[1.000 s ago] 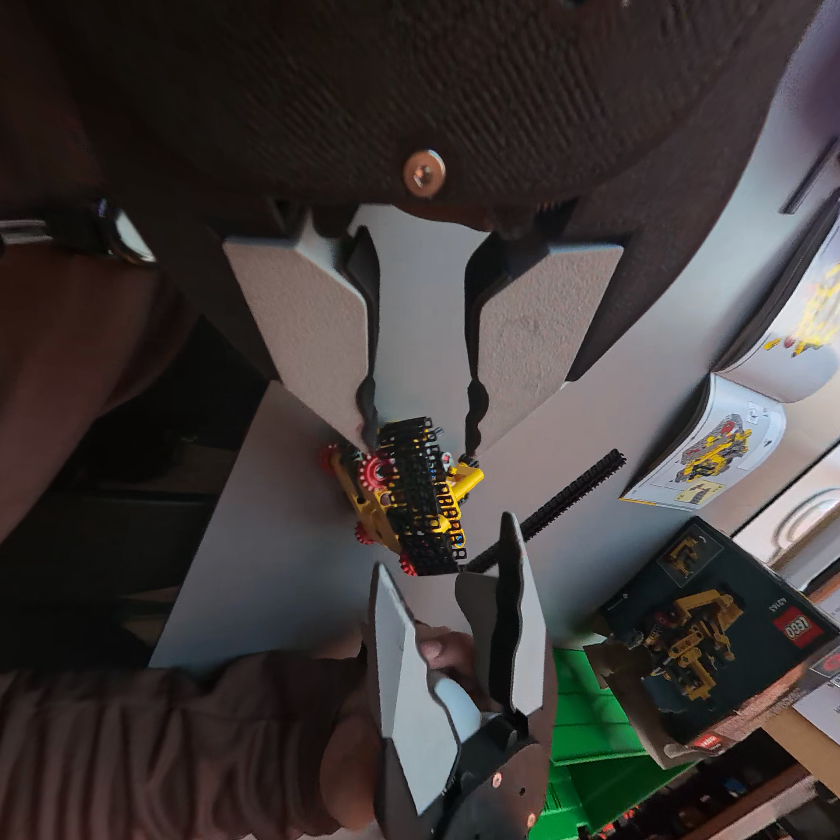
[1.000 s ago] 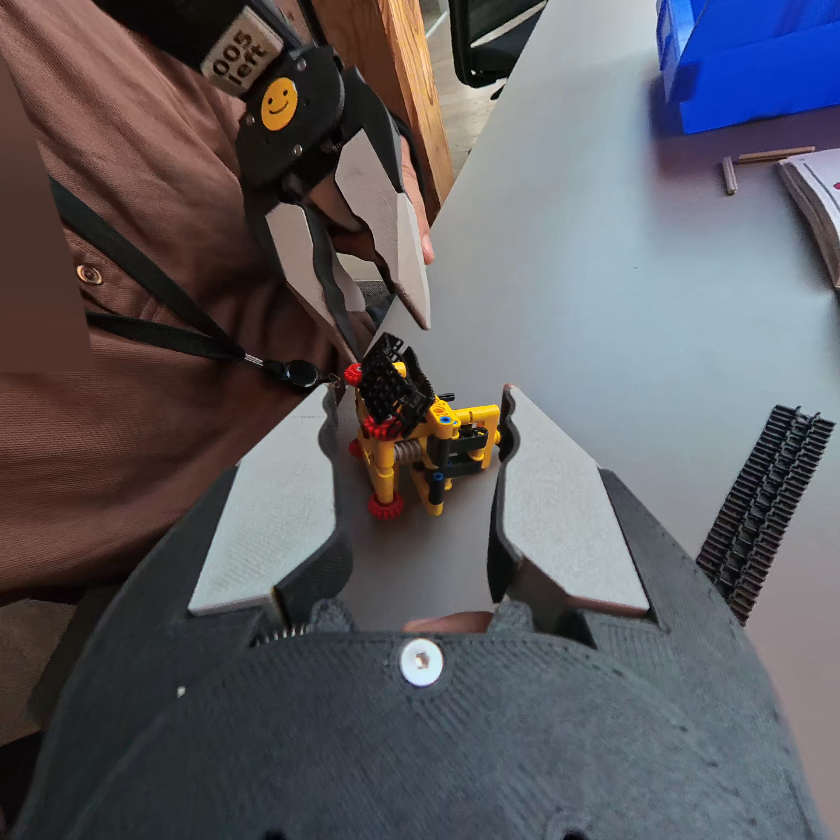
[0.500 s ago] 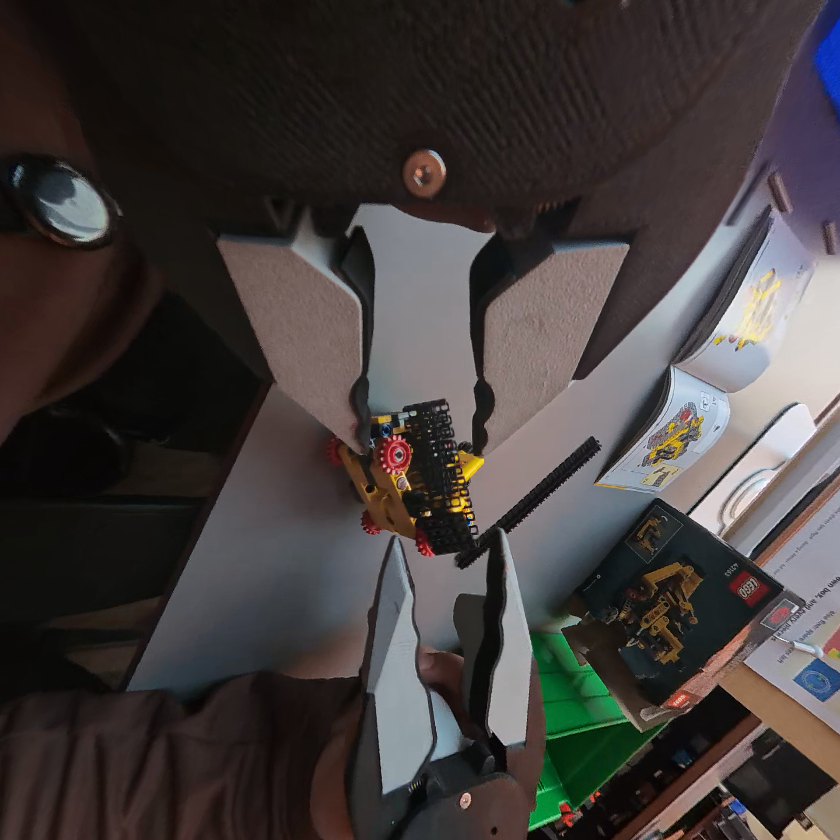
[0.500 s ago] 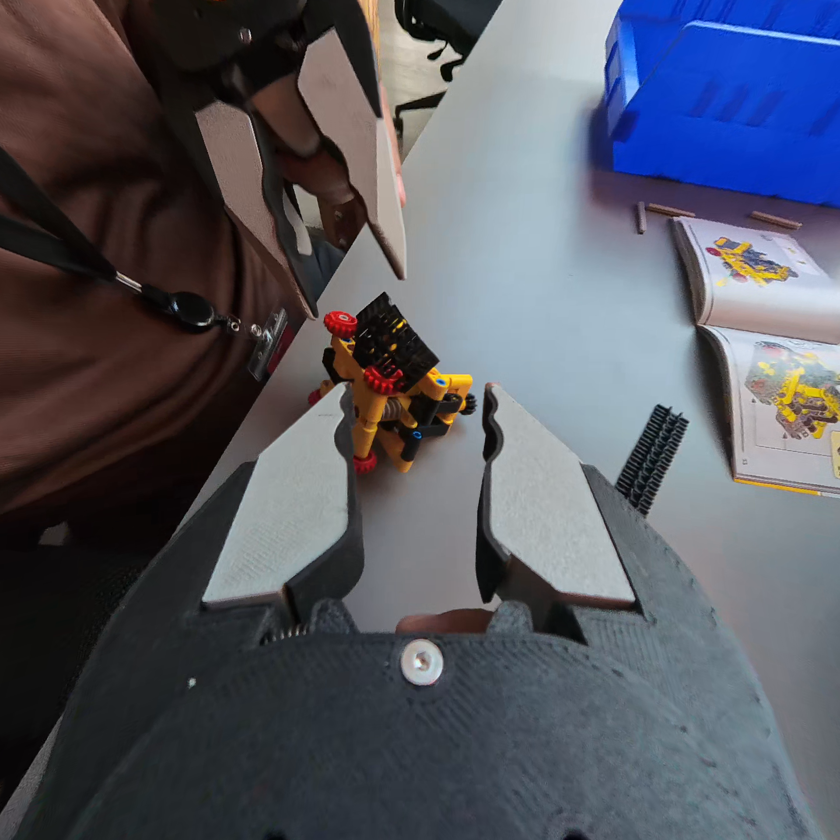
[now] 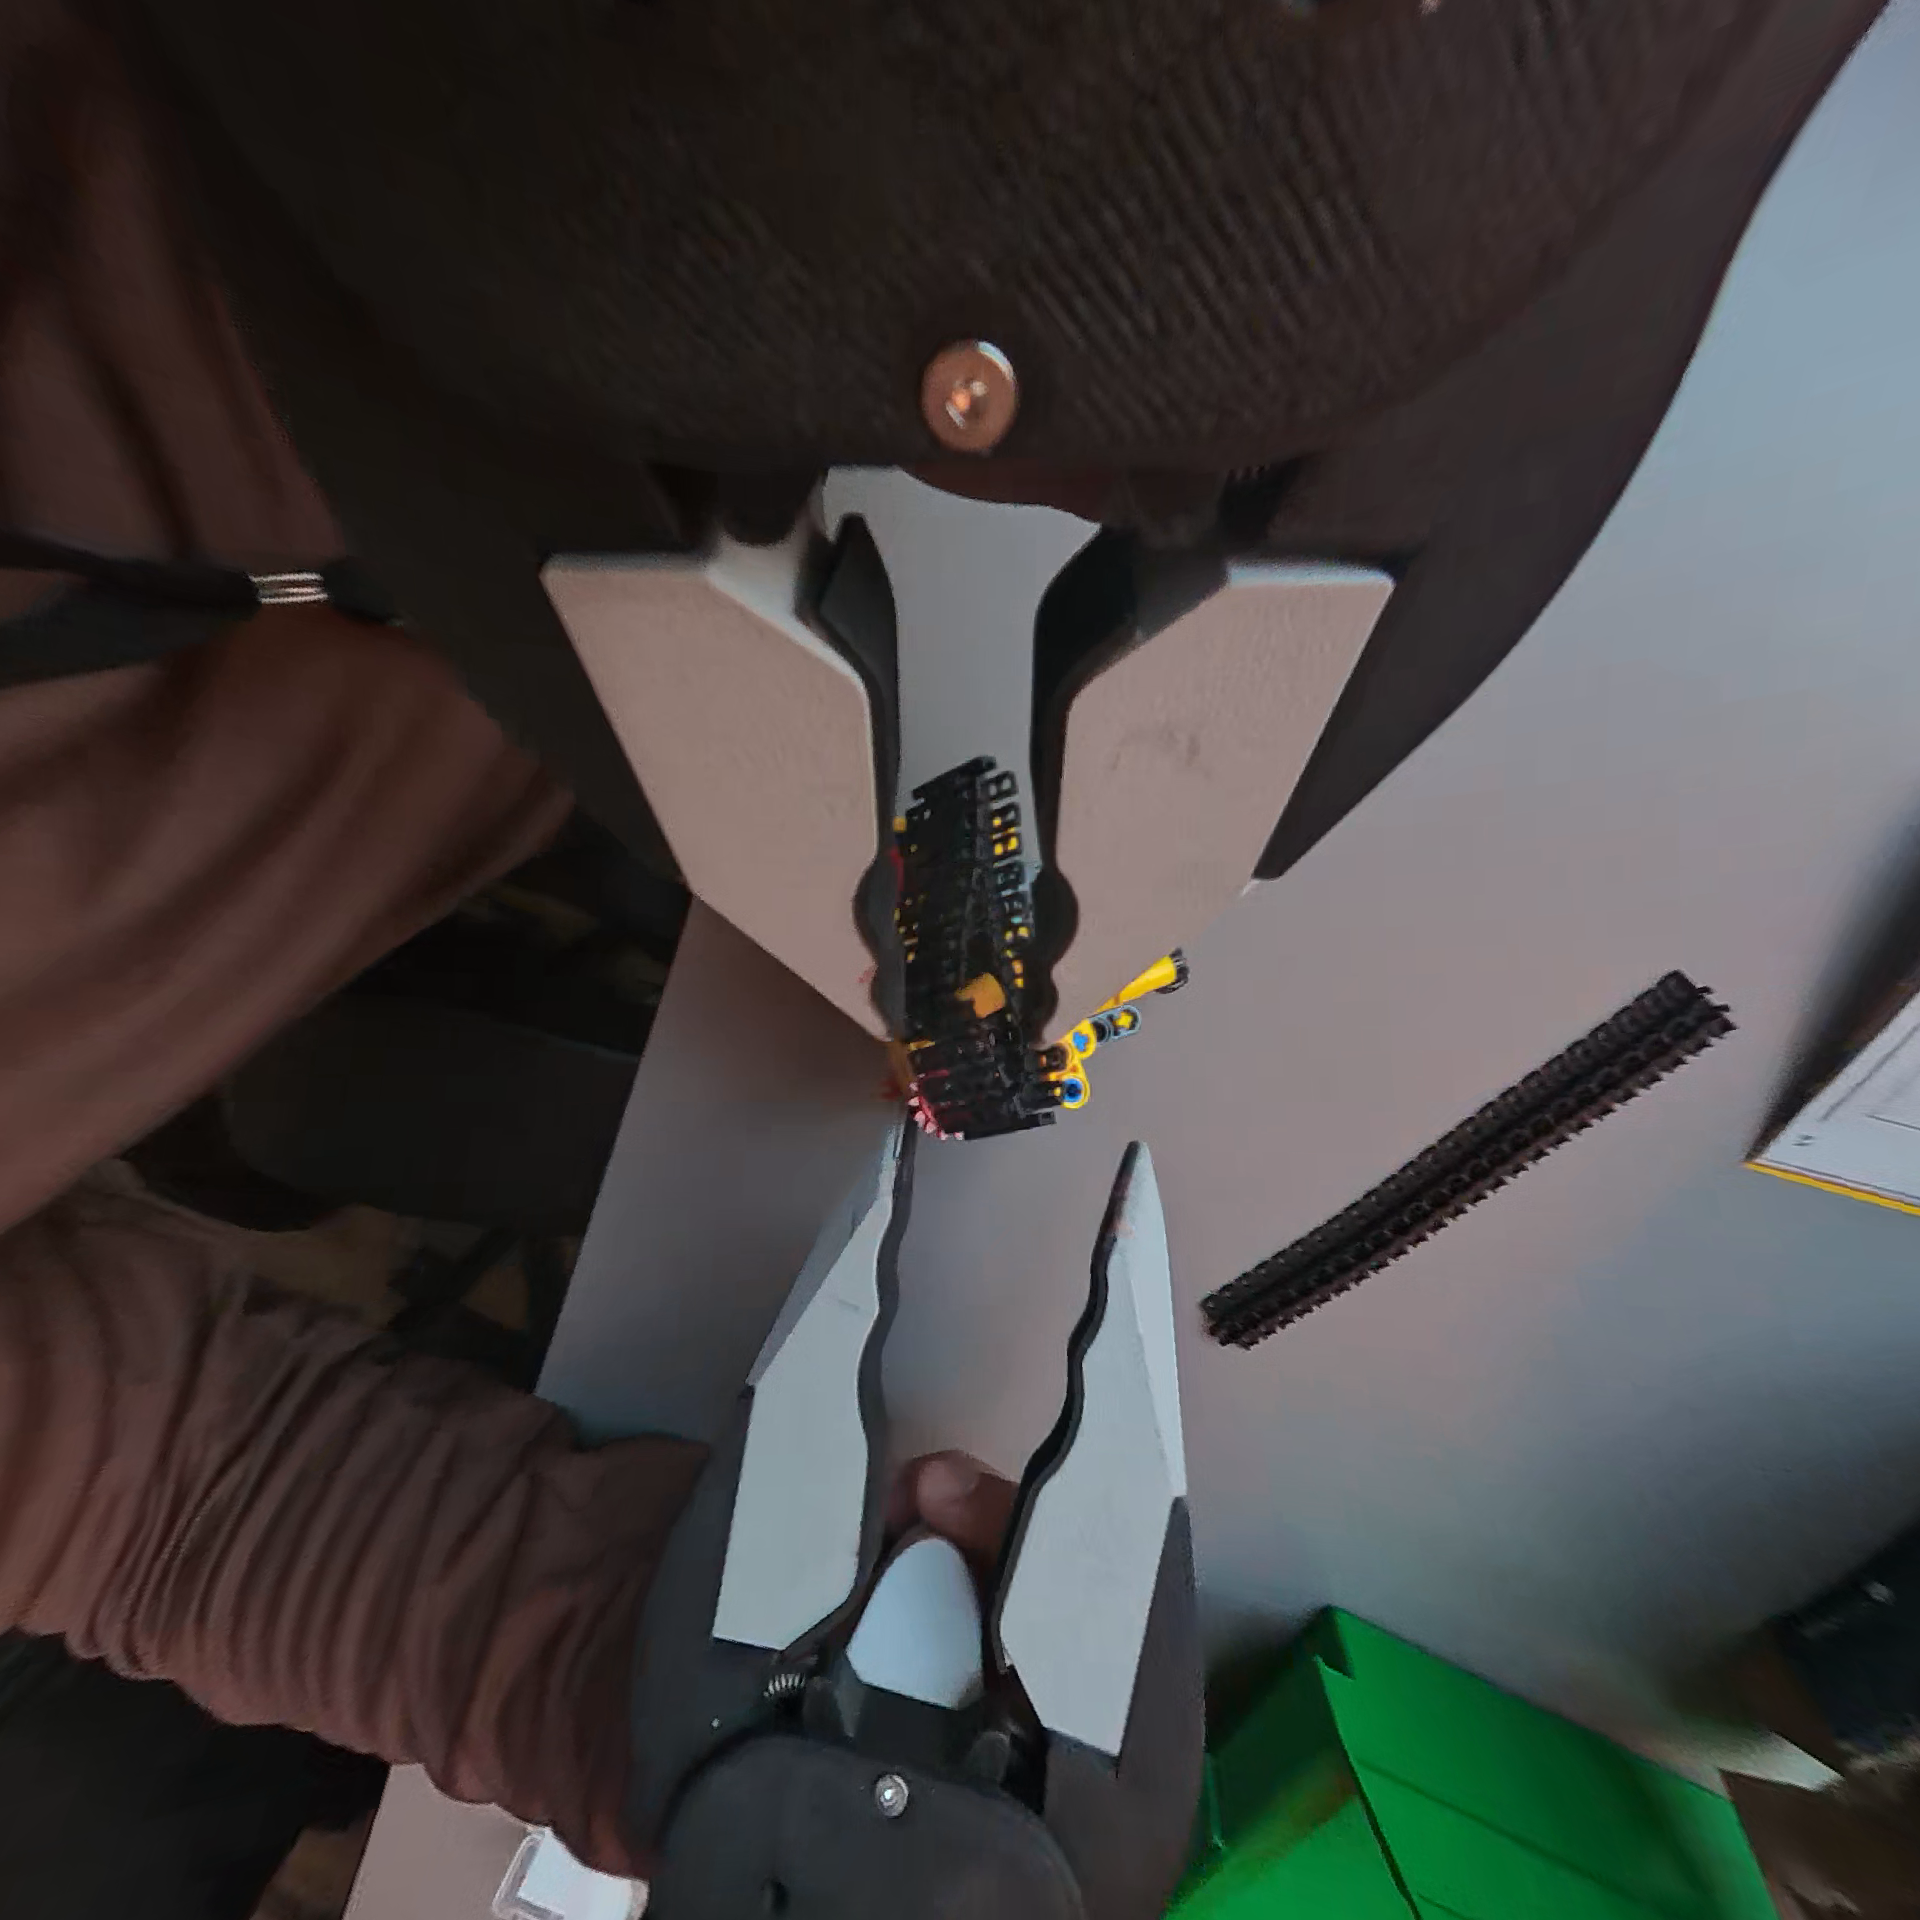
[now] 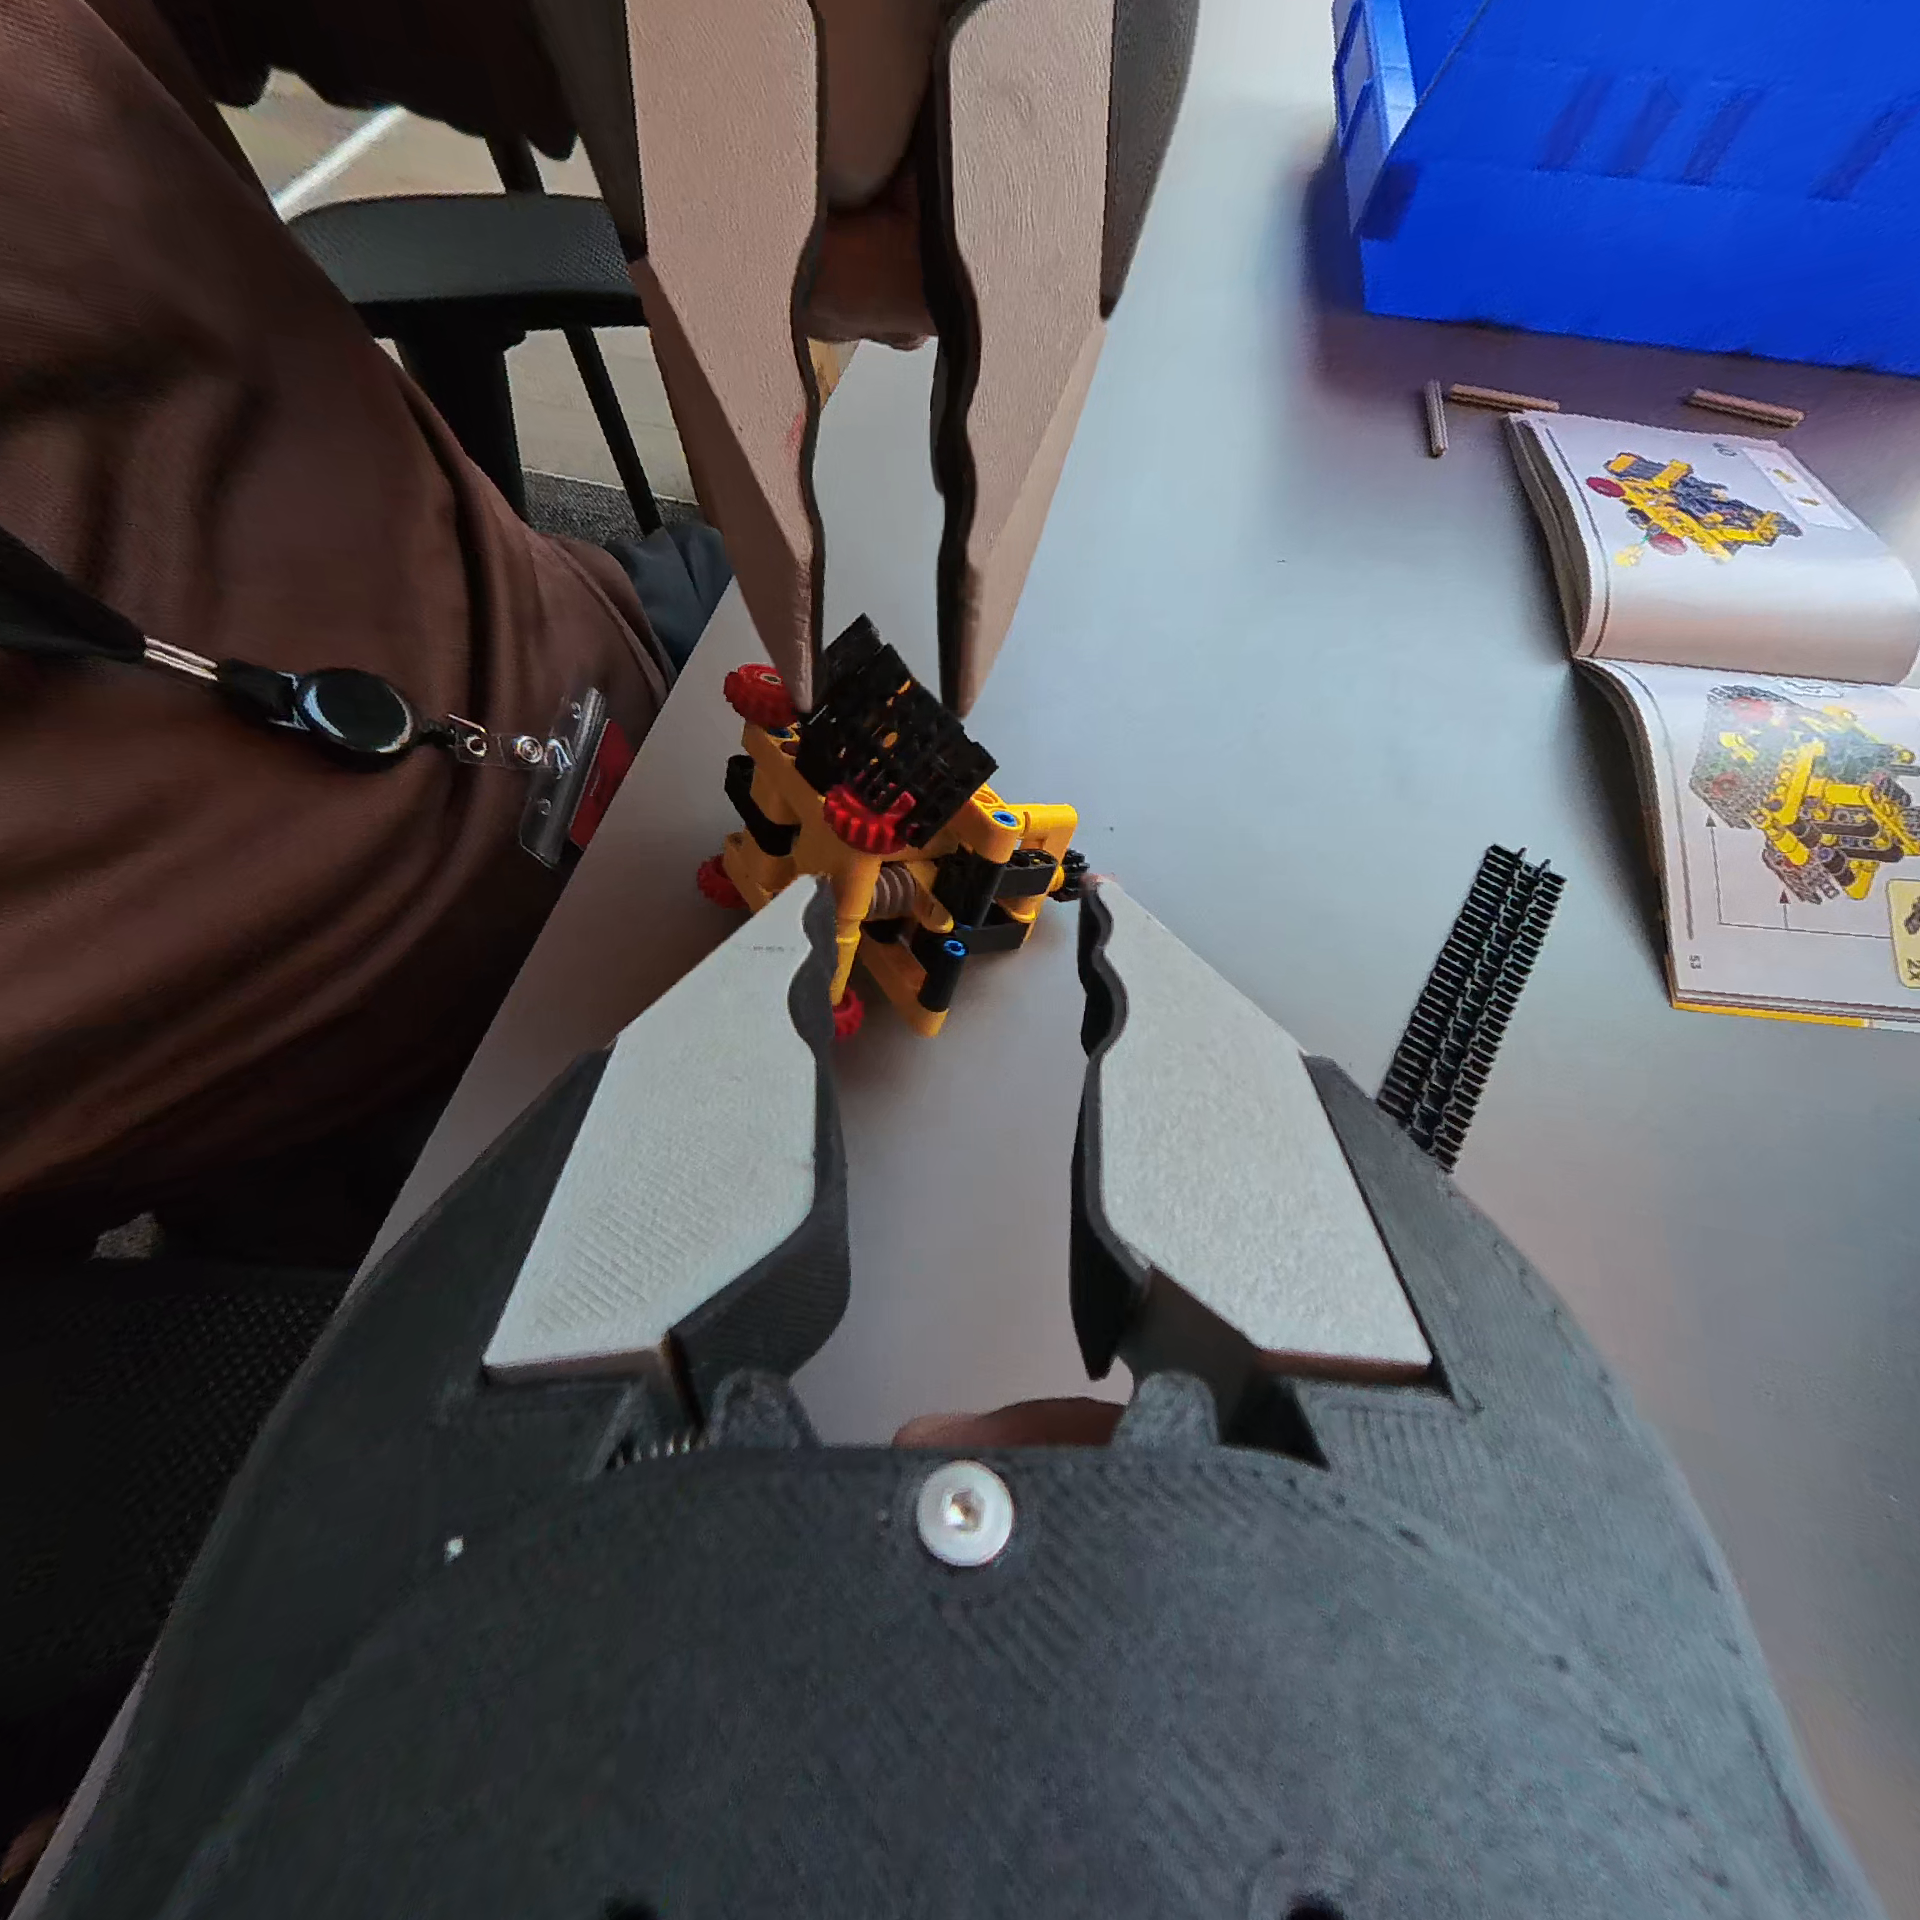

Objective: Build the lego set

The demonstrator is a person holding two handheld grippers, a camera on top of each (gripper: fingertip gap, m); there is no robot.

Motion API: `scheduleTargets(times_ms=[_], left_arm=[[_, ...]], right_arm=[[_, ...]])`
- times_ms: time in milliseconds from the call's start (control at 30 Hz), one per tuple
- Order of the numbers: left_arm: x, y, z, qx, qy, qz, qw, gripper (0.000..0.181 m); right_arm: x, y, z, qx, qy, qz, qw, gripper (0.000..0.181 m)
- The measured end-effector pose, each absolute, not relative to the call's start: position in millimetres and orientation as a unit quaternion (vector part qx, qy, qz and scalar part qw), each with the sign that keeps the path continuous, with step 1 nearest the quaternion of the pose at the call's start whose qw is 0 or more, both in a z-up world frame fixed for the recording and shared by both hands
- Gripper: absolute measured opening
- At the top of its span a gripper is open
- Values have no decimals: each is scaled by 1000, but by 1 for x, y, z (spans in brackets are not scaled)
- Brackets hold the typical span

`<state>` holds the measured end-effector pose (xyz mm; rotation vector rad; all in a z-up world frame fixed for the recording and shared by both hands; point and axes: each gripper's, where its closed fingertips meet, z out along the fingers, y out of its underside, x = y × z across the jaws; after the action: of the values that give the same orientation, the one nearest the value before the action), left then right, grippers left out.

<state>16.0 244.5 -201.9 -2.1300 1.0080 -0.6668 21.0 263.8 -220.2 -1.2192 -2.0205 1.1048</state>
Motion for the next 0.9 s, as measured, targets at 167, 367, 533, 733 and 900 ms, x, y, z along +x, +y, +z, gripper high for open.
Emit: scheduleTargets(times_ms=[167,367,533,733,900], left_arm=[[24,247,-195,-813,385,-272,342,2],[27,245,-197,-821,395,-257,324,1],[21,242,-205,-832,395,-238,309,3],[19,248,-203,-836,390,-225,314,5],[16,248,-196,-833,400,-211,319,18]], right_arm=[[18,260,-225,-462,-740,422,246,37],[17,261,-222,-467,-730,431,249,26],[14,260,-222,-473,-722,445,240,28],[12,254,-220,-454,-727,446,257,17],[13,258,-220,-459,-723,450,254,9]])
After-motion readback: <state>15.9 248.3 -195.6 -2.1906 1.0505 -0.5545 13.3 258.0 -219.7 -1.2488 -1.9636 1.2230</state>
